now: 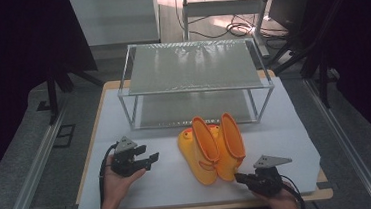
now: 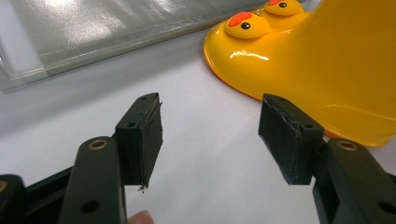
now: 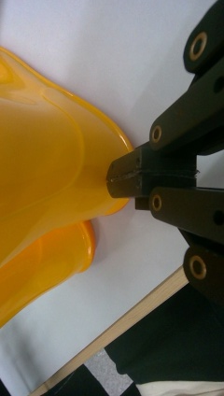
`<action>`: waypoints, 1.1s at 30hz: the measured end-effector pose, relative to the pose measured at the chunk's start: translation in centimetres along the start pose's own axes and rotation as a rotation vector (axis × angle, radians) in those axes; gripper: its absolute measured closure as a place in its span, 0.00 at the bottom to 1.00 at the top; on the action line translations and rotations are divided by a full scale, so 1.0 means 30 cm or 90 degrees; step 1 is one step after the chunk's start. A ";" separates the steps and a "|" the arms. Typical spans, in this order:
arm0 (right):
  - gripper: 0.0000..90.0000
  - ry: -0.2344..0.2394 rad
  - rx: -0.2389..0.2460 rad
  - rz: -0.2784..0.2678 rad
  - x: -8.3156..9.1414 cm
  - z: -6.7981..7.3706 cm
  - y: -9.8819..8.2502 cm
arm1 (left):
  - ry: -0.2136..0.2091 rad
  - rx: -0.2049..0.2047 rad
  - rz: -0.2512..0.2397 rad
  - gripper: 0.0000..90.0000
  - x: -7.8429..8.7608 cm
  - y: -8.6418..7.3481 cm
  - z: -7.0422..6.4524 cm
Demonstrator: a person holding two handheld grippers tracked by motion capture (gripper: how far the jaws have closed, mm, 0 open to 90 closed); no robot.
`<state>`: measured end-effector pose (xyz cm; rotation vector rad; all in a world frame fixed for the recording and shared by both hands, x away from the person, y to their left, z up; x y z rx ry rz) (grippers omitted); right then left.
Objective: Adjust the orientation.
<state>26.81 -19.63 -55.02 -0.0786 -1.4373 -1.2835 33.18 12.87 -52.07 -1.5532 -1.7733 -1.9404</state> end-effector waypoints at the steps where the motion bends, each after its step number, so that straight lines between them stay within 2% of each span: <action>1: 1.00 0.001 -0.001 0.000 0.000 0.000 0.000 | 0.000 0.000 -0.001 0.44 0.001 0.000 0.001; 14: 0.99 -0.004 -0.003 -0.010 0.000 0.001 -0.004 | 0.000 0.000 -0.002 0.44 0.004 -0.002 -0.002; 17: 0.90 0.001 -0.004 -0.021 0.013 0.005 -0.004 | 0.000 0.001 -0.003 0.44 0.008 -0.003 0.001; 20: 0.82 -0.008 -0.003 -0.032 0.051 -0.006 0.005 | 0.001 0.004 -0.004 0.44 0.011 -0.003 0.006; 23: 0.66 0.004 -0.027 -0.060 0.137 -0.045 0.047 | 0.001 0.006 -0.005 0.44 0.014 -0.005 0.009; 24: 0.66 0.004 -0.027 -0.060 0.137 -0.045 0.047 | 0.001 0.006 -0.005 0.44 0.015 -0.006 0.008; 25: 0.56 0.011 -0.039 -0.071 0.182 -0.061 0.077 | 0.002 0.006 -0.005 0.44 0.017 -0.006 0.008; 26: 0.56 0.011 -0.039 -0.071 0.182 -0.061 0.077 | 0.001 0.005 -0.006 0.44 0.018 -0.005 0.009; 28: 0.49 0.015 -0.043 -0.079 0.225 -0.069 0.108 | 0.002 0.006 -0.007 0.44 0.019 -0.004 0.008; 30: 0.42 0.003 -0.036 -0.089 0.282 -0.072 0.162 | 0.002 0.006 -0.006 0.44 0.018 -0.005 0.007; 33: 0.41 0.001 -0.028 -0.083 0.316 -0.069 0.197 | 0.001 0.004 -0.004 0.44 0.016 -0.007 0.005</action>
Point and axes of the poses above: each handheld gripper's, and its own axes: x roughly backward along the jaws, y roughly out of its top, z roughly to its left, the point moved 8 cm from there along -x, roughly forward along the jaws, and after that the axes turned 8 degrees about z, right-handed, at the moved point
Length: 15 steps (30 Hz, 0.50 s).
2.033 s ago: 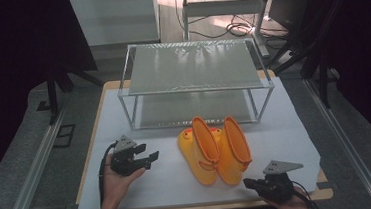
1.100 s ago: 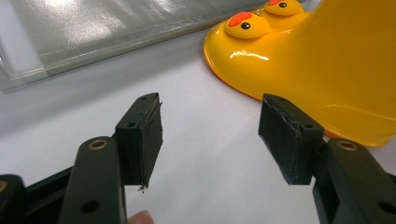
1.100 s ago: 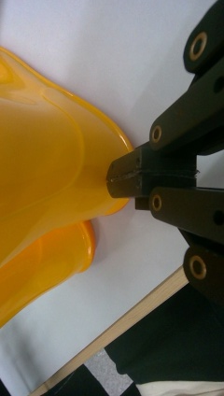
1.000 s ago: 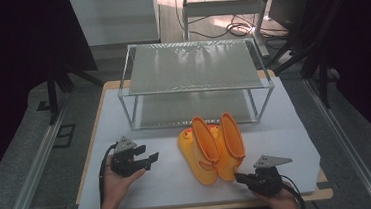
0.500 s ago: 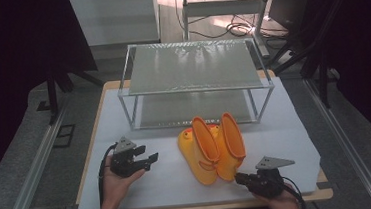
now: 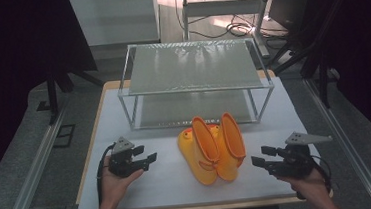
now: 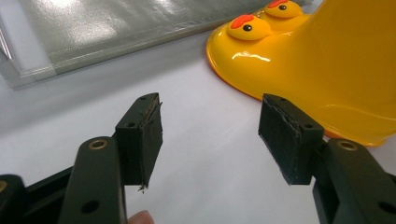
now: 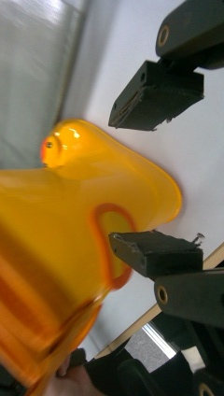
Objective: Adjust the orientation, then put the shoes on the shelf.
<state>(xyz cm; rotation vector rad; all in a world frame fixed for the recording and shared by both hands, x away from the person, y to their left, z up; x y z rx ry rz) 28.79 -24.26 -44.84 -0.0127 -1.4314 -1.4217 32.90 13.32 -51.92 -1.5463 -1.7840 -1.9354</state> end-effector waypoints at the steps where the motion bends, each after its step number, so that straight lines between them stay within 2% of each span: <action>1: 0.41 0.008 0.000 -0.001 0.013 0.007 0.020 | 0.000 0.000 0.000 0.44 -0.001 0.000 0.000; 5: 0.40 0.031 -0.002 0.014 0.051 0.033 0.086 | -0.001 0.000 0.002 0.44 -0.004 -0.001 -0.002; 9: 0.42 0.043 -0.010 0.011 0.079 0.049 0.137 | -0.003 -0.002 0.005 0.44 -0.010 0.000 -0.006; 11: 0.42 0.040 -0.013 0.001 0.103 0.056 0.178 | -0.005 -0.002 0.003 0.44 -0.011 0.002 -0.009; 15: 0.44 0.045 -0.015 0.001 0.122 0.080 0.217 | -0.006 -0.006 0.005 0.44 -0.014 0.006 -0.011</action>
Point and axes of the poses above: each handheld gripper's, and its own axes: x roughly backward along the jaws, y roughly out of its top, z roughly to its left, the point moved 8 cm from there along -x, roughly forward along the jaws, and after that the axes turned 8 degrees about z, right-handed, at the moved point
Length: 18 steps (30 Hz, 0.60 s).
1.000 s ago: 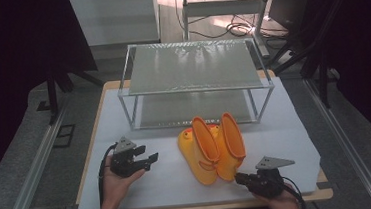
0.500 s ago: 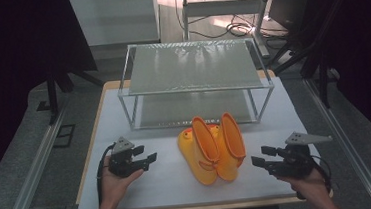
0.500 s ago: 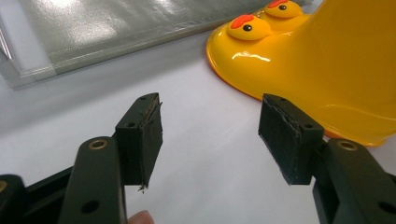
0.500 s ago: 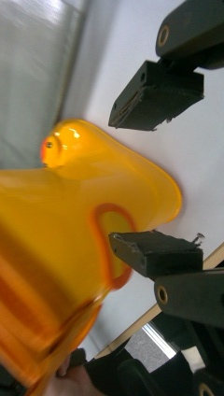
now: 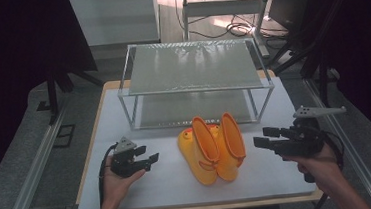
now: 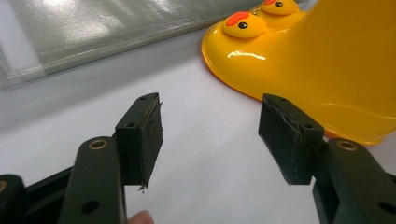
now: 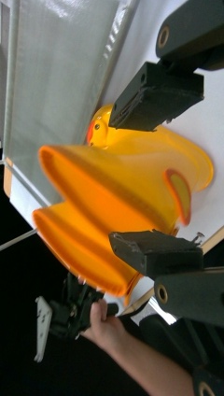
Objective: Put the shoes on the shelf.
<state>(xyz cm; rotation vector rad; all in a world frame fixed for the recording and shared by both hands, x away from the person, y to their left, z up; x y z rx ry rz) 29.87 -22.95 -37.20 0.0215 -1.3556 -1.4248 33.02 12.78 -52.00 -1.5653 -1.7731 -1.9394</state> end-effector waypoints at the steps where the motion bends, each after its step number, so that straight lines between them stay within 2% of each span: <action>1: 0.45 0.002 0.001 0.005 0.003 0.013 0.011 | -0.001 0.000 0.001 0.44 -0.001 0.000 -0.001; 5: 0.48 0.015 0.004 0.030 -0.003 0.067 0.058 | -0.003 -0.004 0.004 0.44 -0.007 -0.001 -0.005; 11: 0.49 0.053 -0.024 0.083 -0.063 0.124 0.126 | -0.004 -0.004 0.003 0.44 -0.008 0.001 -0.006; 14: 0.49 0.065 -0.043 0.109 -0.110 0.127 0.145 | -0.005 -0.002 0.003 0.44 -0.008 0.001 -0.003; 18: 0.49 0.062 -0.059 0.137 -0.168 0.121 0.156 | -0.005 0.002 0.001 0.44 -0.008 0.000 0.002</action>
Point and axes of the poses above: each handheld gripper's, and its own axes: x roughly backward along the jaws, y roughly out of its top, z roughly to its left, the point moved 8 cm from there along -x, roughly forward along the jaws, and after that the axes turned 8 degrees about z, right-handed, at the moved point
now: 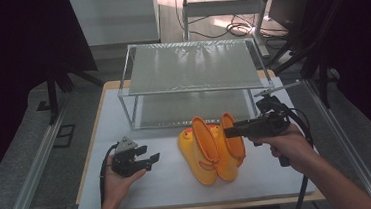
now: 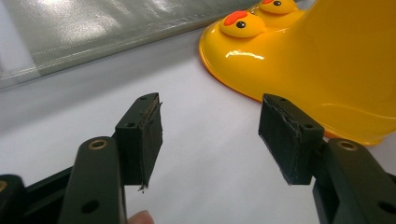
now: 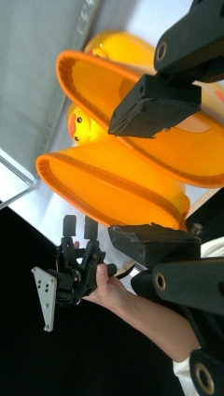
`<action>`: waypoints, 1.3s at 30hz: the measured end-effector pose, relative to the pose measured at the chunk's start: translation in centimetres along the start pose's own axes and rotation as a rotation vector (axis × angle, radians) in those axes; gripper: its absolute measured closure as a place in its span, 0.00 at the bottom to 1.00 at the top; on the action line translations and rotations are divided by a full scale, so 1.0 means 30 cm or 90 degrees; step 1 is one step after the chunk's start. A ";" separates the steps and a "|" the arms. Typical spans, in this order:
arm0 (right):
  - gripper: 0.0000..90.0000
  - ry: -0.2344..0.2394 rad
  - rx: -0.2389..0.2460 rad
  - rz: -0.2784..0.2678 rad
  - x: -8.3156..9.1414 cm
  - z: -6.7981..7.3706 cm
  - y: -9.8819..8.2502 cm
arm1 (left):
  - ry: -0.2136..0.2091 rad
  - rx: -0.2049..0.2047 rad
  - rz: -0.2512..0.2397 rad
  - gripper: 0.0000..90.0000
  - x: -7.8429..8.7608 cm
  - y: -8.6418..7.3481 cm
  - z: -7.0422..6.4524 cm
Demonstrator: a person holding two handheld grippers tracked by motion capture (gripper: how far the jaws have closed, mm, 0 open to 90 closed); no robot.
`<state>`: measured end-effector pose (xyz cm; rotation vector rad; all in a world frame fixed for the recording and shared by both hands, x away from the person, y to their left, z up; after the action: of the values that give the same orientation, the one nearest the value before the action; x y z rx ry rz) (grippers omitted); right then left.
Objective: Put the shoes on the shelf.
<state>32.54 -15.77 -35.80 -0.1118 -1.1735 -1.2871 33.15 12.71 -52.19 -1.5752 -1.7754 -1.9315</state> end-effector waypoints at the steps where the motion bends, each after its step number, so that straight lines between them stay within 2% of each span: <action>1: 0.48 -0.003 -0.003 0.005 -0.011 -0.002 0.005 | 0.000 0.001 0.001 0.44 0.000 -0.001 0.002; 8: 0.44 -0.012 -0.041 0.048 -0.085 -0.013 0.011 | 0.002 0.002 -0.003 0.44 0.005 0.000 0.004; 10: 0.43 -0.017 -0.044 0.058 -0.101 -0.012 0.009 | 0.002 0.002 -0.002 0.44 0.004 -0.001 0.004; 14: 0.40 -0.041 -0.052 0.074 -0.126 -0.015 0.007 | 0.001 0.002 0.000 0.44 0.002 -0.002 0.001; 16: 0.39 -0.059 -0.058 0.096 -0.146 -0.019 -0.002 | 0.002 0.000 0.001 0.44 0.000 -0.003 0.001; 20: 0.38 -0.074 -0.058 0.109 -0.162 -0.010 -0.002 | 0.002 0.001 0.003 0.44 -0.003 -0.004 -0.001; 22: 0.38 -0.092 -0.054 0.116 -0.173 -0.012 0.001 | 0.001 -0.001 0.004 0.44 -0.005 -0.005 -0.002; 24: 0.38 -0.109 -0.064 0.123 -0.186 -0.018 0.001 | 0.001 -0.001 0.004 0.44 -0.005 -0.005 -0.002; 33: 0.50 -0.165 -0.062 0.151 -0.228 -0.031 0.005 | 0.001 0.001 0.003 0.44 -0.005 -0.007 0.001; 35: 0.58 -0.174 -0.055 0.158 -0.230 -0.031 0.005 | 0.000 0.001 0.003 0.44 -0.004 -0.007 0.001; 37: 0.72 -0.173 -0.058 0.163 -0.229 -0.035 0.006 | 0.000 0.001 0.002 0.44 -0.004 -0.007 0.001; 39: 0.76 -0.174 -0.058 0.165 -0.228 -0.039 0.006 | 0.001 0.001 0.002 0.44 -0.003 -0.007 0.002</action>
<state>34.53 -11.85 -41.16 -0.5039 -1.2842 -1.1167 33.09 12.77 -52.41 -1.5753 -1.7730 -1.9288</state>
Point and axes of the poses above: each handheld gripper's, and its own axes: x roughly backward along the jaws, y roughly out of its top, z roughly to its left, the point moved 8 cm from there along -x, roughly forward along the jaws, and after that the axes turned 8 degrees about z, right-handed, at the moved point
